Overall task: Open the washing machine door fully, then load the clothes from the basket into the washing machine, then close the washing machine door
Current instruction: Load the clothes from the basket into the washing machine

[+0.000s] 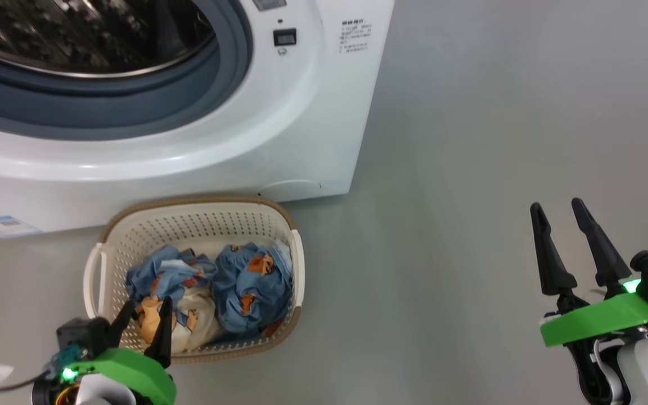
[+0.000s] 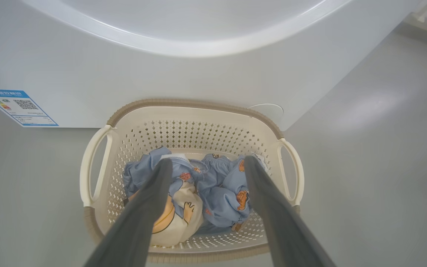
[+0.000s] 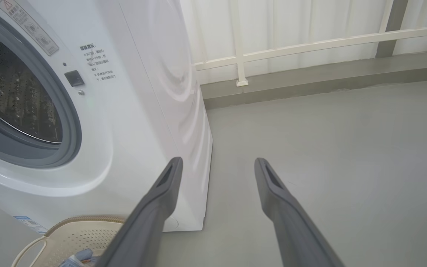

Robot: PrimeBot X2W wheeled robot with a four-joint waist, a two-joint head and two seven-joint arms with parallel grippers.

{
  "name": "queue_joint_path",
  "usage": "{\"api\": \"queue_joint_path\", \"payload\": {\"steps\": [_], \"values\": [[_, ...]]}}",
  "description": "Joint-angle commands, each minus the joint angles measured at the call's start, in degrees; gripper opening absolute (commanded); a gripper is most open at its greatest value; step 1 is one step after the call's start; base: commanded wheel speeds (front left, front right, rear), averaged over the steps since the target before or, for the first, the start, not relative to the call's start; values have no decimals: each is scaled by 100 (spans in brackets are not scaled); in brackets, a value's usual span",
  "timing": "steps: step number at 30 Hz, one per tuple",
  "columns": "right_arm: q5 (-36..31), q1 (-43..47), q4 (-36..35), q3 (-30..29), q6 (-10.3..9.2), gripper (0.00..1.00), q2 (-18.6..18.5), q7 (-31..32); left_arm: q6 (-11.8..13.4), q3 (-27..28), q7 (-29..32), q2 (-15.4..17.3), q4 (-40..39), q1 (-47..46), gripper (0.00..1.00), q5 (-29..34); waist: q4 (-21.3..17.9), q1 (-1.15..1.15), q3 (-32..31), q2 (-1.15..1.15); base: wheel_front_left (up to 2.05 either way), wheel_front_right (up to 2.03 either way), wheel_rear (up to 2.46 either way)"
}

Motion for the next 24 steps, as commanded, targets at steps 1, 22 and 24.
{"api": "queue_joint_path", "payload": {"steps": [1, 22, 24], "values": [[-42, -140, -150, 104, 32, 100, -53, -69, 4, 37, -37, 199, 125, -235, 100, -61, -55, 0, 260, 0, 0, 0, 0], [-85, -821, -290, 322, 32, 100, 219, -69, 4, -1404, 703, 783, 1970, -2107, 100, -471, -374, 0, 1523, 0, 0, 0, 0], [-88, -890, -299, 353, 32, 100, 248, -69, 4, -1490, 864, 852, 2046, -2244, 100, -527, -412, 0, 1620, 0, 0, 0, 0]]}}
